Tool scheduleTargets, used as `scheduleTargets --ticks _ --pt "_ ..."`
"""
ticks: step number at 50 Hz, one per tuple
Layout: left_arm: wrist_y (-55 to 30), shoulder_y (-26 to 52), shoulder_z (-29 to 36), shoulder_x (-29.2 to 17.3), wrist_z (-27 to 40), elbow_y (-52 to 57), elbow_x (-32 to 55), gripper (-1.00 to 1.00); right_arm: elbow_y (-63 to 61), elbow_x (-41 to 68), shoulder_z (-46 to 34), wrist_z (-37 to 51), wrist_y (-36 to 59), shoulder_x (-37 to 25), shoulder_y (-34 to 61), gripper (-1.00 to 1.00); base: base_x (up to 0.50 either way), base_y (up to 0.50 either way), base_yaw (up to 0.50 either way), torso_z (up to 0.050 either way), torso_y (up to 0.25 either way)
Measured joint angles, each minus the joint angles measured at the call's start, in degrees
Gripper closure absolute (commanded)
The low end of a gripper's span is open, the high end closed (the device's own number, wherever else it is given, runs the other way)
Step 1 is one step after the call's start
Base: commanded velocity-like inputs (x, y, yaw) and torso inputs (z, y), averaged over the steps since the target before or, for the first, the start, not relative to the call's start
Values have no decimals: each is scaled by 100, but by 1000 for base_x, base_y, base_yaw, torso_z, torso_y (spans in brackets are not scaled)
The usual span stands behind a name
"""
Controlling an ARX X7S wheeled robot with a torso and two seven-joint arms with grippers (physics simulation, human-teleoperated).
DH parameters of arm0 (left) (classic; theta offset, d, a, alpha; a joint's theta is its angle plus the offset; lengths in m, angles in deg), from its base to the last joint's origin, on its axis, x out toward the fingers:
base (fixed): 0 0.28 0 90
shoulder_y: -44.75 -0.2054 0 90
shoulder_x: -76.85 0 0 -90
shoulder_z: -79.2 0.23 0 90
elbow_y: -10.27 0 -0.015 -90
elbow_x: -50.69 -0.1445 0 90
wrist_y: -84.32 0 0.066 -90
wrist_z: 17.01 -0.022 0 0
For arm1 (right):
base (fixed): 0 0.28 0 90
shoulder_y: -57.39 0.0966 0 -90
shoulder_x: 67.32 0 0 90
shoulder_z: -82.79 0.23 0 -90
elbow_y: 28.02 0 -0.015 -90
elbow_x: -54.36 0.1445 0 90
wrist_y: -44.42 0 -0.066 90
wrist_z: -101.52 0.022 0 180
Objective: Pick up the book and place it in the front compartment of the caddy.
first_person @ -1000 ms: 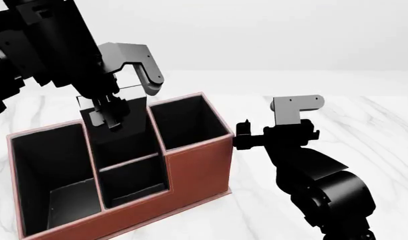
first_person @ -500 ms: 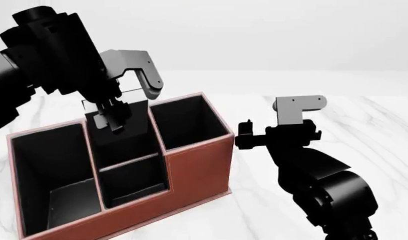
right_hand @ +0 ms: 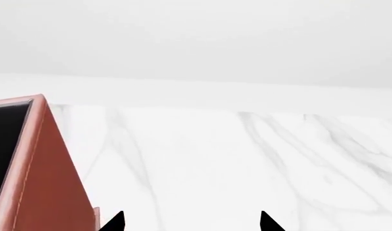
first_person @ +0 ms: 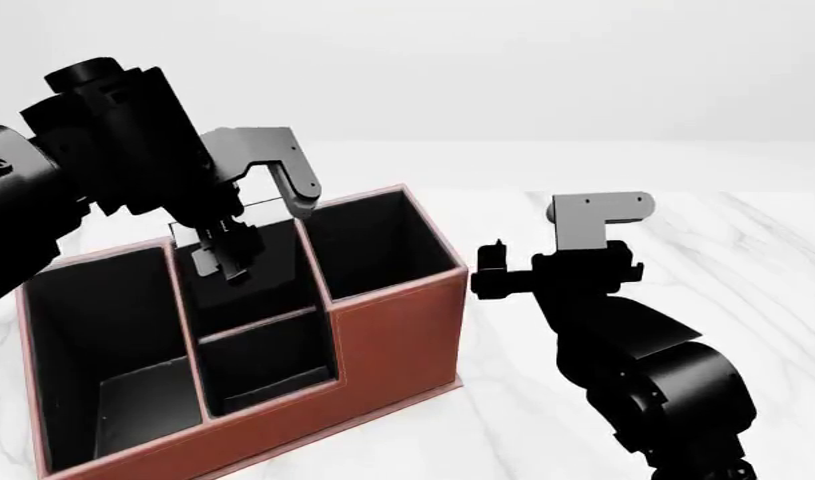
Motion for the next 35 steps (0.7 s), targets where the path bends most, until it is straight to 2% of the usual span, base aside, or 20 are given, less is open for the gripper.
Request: scheduleTargets --ticks 22,35 --pt "509 -324 -6 134 -175 -612 -157 100 102 14 -33 -5 -66 -12 15 -100 0 0 0 0 1" --pt "1187 -706 38 536 -579 -1794 -376 100 220 -2 -75 -34 -138 -13 37 -100 0 0 0 0 1"
